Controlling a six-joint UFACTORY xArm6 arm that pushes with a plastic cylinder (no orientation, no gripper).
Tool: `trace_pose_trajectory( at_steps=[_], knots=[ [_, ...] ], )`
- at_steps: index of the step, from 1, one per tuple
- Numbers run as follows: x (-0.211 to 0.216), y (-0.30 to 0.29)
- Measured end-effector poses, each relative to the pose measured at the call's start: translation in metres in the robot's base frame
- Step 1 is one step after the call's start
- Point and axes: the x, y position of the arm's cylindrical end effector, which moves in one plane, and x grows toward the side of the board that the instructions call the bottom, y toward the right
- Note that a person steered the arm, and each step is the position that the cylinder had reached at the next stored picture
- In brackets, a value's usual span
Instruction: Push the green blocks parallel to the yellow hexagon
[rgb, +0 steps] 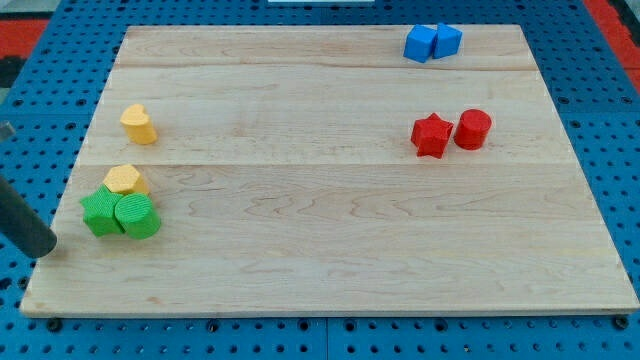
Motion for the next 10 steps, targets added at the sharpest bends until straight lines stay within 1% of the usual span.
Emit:
trace_pose_trajectory(
  at_steps=[2, 3, 4, 5, 6, 7, 8, 9, 10],
  knots=[
    [-0.014, 0.017],
    [-0.015, 0.039],
    [-0.007, 0.065],
    [-0.007, 0.036],
    [-0.021, 0.026],
    [-0.031, 0.084],
    [-0.032, 0.146],
    [-0.04, 0.145],
    [-0.061, 0.124]
  ],
)
